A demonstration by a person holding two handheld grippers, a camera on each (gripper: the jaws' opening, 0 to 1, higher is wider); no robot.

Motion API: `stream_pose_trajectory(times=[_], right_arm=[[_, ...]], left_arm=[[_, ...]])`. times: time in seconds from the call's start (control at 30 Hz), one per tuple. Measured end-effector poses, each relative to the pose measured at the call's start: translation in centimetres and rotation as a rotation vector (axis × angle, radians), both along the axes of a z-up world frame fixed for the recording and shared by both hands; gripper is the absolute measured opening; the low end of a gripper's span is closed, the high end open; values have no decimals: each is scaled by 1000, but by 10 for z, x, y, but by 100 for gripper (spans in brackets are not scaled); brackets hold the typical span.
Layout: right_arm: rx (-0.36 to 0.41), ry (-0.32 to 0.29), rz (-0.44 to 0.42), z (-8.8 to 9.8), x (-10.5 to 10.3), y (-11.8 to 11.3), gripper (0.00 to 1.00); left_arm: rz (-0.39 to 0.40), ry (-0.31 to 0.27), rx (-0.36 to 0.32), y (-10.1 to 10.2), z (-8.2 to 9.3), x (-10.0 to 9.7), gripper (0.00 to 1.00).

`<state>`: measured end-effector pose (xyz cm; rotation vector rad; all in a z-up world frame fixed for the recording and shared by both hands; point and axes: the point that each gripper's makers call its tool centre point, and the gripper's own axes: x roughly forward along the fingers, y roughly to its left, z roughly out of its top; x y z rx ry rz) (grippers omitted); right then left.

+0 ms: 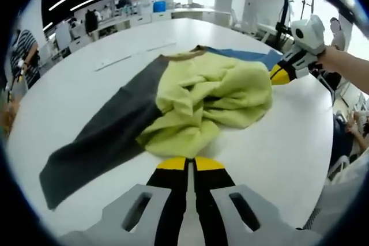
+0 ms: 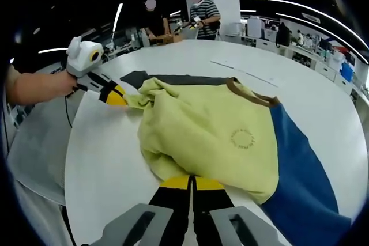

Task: Fold the garment on the visible template until the final outline fits inside the template.

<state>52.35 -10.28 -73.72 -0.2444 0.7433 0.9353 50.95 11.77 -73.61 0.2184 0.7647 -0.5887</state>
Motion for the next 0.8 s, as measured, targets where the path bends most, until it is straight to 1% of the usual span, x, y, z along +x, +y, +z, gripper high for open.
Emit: stream_pose_trajectory(times=[0.13, 0.3, 0.47, 0.57, 0.63, 0.7, 0.73, 0.8], right_arm=[[9, -8, -5, 8, -2, -5, 0], [24, -30, -18, 22, -4, -12, 0], [57, -68, -36, 47, -8, -21, 0], [68, -81, -52, 58, -13, -29, 0], [87, -97, -62, 68, -17, -34, 0], [115, -116, -71, 78, -20, -36, 0], [118, -114, -72, 80, -23, -37, 0], [101, -101, -67, 73, -26, -36, 0]], left_arm=[[13, -11, -5, 6, 4, 0, 0], [33, -13, -7, 13, 5, 1, 0], [40, -26, -18, 14, 11, 1, 0], [52, -35, -30, 17, 16, 2, 0], [63, -48, -44, 19, 21, 3, 0], [68, -50, -46, 22, 22, 3, 0], [72, -51, -46, 24, 22, 3, 0], [79, -46, -41, 27, 19, 3, 0]])
